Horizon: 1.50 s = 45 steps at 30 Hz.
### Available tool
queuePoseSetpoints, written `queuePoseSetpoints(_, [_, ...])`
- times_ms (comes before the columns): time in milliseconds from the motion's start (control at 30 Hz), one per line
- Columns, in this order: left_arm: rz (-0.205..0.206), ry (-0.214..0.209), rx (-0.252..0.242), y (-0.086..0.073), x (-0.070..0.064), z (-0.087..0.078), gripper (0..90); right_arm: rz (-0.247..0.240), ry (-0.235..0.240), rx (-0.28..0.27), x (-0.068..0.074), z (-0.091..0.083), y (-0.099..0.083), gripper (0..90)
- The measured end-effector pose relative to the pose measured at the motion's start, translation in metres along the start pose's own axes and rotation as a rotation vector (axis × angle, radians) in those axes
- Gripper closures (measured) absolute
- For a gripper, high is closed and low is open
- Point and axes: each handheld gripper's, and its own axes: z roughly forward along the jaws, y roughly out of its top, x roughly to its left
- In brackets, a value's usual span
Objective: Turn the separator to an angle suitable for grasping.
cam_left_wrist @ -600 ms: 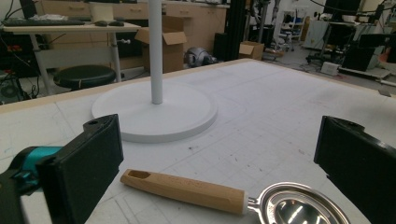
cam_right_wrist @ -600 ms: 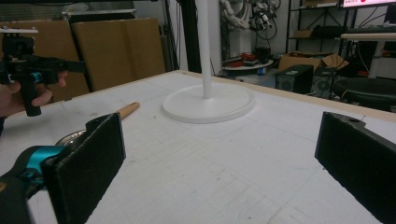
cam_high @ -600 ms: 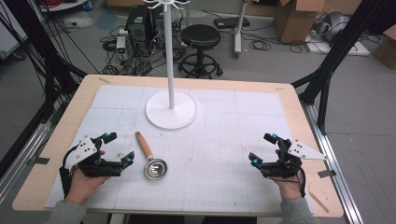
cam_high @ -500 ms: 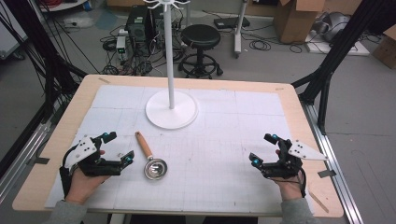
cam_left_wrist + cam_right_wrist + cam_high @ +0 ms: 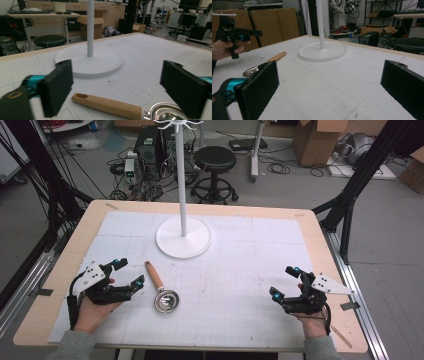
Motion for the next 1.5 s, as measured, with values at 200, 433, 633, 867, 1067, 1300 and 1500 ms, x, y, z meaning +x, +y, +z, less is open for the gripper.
queuePoseSetpoints(200, [-0.004, -0.005, 0.029, -0.001, -0.002, 0.001, 40.2, -0.011, 0.011, 0.022, 0.002, 0.003, -0.001, 0.8])
queuePoseSetpoints(433, [-0.004, 0.013, 0.062, -0.001, -0.001, 0.001, 59.4, -0.015, 0.016, 0.024, 0.004, 0.005, -0.001, 0.8])
queuePoseSetpoints(633, [-0.003, 0.042, 0.098, -0.002, 0.001, 0.002, 78.2, -0.012, 0.027, 0.033, 0.006, 0.009, -0.001, 0.8])
queuePoseSetpoints(867, [0.001, 0.042, 0.163, -0.006, 0.005, 0.008, 89.6, -0.02, 0.029, 0.04, 0.006, 0.01, -0.001, 0.8])
queuePoseSetpoints(1067, [-0.013, 0.035, 0.229, -0.011, 0.007, 0.016, 89.7, -0.028, 0.033, 0.043, 0.007, 0.011, -0.001, 0.8])
queuePoseSetpoints(1300, [-0.041, 0.037, 0.313, -0.016, 0.011, 0.025, 89.7, -0.028, 0.037, 0.047, 0.007, 0.012, -0.002, 0.8])
queuePoseSetpoints(1500, [-0.037, 0.03, 0.374, -0.017, 0.01, 0.034, 89.7, -0.025, 0.039, 0.055, 0.008, 0.012, -0.002, 0.8])
